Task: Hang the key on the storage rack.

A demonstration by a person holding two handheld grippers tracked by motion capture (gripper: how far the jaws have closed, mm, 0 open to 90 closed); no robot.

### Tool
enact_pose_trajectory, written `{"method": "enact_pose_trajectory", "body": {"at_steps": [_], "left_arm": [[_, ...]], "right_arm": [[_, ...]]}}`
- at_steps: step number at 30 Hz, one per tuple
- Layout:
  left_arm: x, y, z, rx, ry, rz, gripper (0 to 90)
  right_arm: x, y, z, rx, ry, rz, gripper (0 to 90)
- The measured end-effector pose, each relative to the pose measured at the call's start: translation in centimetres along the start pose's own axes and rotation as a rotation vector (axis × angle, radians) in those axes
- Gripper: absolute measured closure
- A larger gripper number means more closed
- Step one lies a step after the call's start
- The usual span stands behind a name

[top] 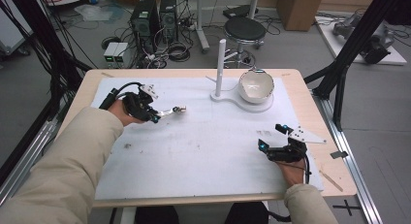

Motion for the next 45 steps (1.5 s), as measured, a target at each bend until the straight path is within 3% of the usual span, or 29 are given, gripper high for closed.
{"method": "enact_pose_trajectory", "body": {"at_steps": [5, 7, 9, 14, 15, 23, 27, 35, 39, 42, 45], "left_arm": [[-0.5, -0.6, 0.6, 0.015, -0.035, -0.017, 73.8], [-1.1, -1.1, 1.3, 0.04, -0.062, -0.028, 73.8], [-1.3, -1.4, 1.5, 0.031, -0.079, -0.037, 73.8], [-2.4, -2.3, 2.6, 0.066, -0.111, -0.043, 73.8], [-2.7, -2.7, 2.8, 0.072, -0.139, -0.057, 73.8], [-3.2, -4.2, 2.9, 0.112, -0.149, -0.093, 73.8], [-3.3, -5.1, 3.2, 0.139, -0.151, -0.116, 73.8], [-4.1, -7.0, 4.9, 0.172, -0.201, -0.145, 73.8], [-4.2, -7.4, 5.5, 0.182, -0.206, -0.156, 73.8], [-4.1, -7.9, 6.0, 0.219, -0.221, -0.18, 73.8], [-3.8, -8.1, 6.1, 0.221, -0.211, -0.187, 73.8]], "right_arm": [[0.2, -0.4, 0.3, 0.018, 0.005, 0.008, 0.7], [0.3, -0.6, 0.7, 0.013, 0.009, 0.019, 0.7], [0.4, -0.7, 1.1, 0.01, 0.011, 0.029, 0.7], [1.2, -1.5, 3.2, -0.001, 0.04, 0.061, 0.7], [1.6, -1.6, 4.1, -0.001, 0.057, 0.083, 0.7], [2.9, -1.5, 8.4, -0.099, 0.054, 0.173, 0.8], [3.7, -1.3, 10.6, -0.12, 0.038, 0.235, 0.8], [5.6, -0.3, 14.7, -0.211, 0.073, 0.359, 0.7], [6.3, -0.2, 16.3, -0.249, 0.079, 0.397, 0.7], [7.3, 0.1, 17.9, -0.296, 0.104, 0.441, 0.8], [8.1, 0.6, 18.7, -0.323, 0.132, 0.482, 0.8]]}}
Point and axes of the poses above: each handheld gripper's, and its own axes: x roughly forward along the jaws, z roughly out of its top, y roughly to its left, the point moved 4 cm from there along x, roughly forward along the jaws, and after that the axes turned 14 degrees about -x, right-handed, at the moved point
